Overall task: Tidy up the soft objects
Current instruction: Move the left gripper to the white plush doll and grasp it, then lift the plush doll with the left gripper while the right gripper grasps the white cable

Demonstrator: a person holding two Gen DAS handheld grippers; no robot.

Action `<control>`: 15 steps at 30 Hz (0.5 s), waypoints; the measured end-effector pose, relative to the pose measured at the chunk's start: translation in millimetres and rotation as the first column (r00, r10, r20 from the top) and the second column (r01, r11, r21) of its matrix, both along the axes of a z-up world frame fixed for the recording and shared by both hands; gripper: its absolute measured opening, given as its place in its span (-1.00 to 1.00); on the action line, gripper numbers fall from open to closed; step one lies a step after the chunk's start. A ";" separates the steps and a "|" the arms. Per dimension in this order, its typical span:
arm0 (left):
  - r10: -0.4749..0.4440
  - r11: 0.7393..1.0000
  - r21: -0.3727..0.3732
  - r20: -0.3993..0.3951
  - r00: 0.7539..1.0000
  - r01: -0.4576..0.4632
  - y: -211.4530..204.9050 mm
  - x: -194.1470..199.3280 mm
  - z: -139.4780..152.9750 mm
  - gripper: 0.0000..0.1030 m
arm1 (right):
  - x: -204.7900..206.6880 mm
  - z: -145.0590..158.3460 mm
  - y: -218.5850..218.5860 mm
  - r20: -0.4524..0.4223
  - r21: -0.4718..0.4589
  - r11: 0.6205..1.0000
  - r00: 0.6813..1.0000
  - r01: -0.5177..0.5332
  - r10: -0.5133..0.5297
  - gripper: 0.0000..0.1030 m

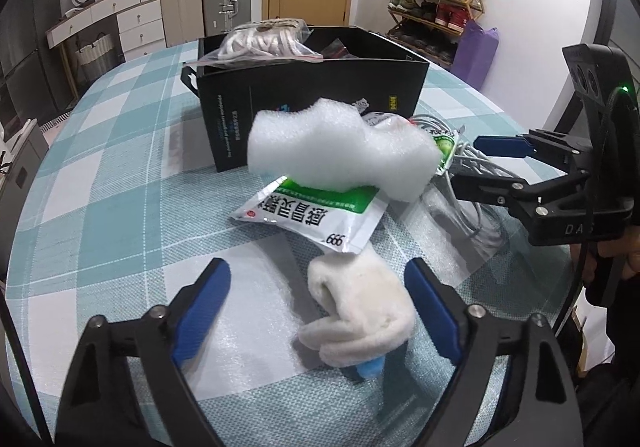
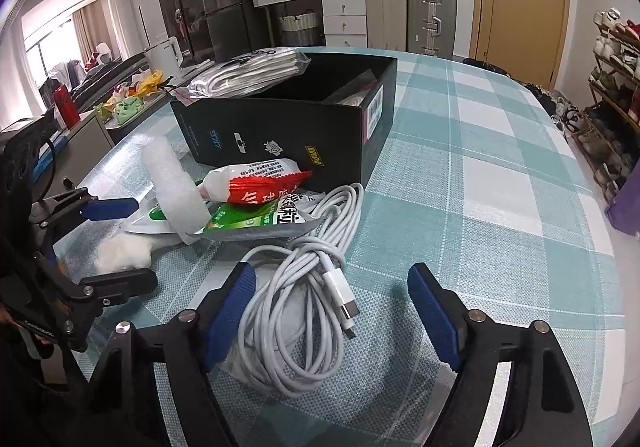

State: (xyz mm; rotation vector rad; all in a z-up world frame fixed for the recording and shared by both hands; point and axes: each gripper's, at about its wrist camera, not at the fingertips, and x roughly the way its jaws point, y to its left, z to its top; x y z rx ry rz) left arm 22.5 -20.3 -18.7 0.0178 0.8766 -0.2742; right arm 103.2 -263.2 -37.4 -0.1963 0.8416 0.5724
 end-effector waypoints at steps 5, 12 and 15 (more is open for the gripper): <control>-0.010 1.000 0.011 0.014 1.000 0.010 -2.3 -3.0 1.1 0.33 | -0.3 -0.9 0.4 -0.006 0.009 1.000 1.000 -0.013 0.013 0.49; -0.022 0.999 -0.028 0.021 1.000 0.023 1.6 -4.1 2.9 -0.35 | -0.5 -1.5 2.5 -0.014 0.015 1.000 1.000 -0.022 0.022 0.45; -0.032 0.999 -0.038 0.027 0.999 0.033 1.7 -6.0 3.8 -0.36 | 0.5 -2.3 1.5 -0.025 0.030 0.999 0.999 -0.025 0.026 0.41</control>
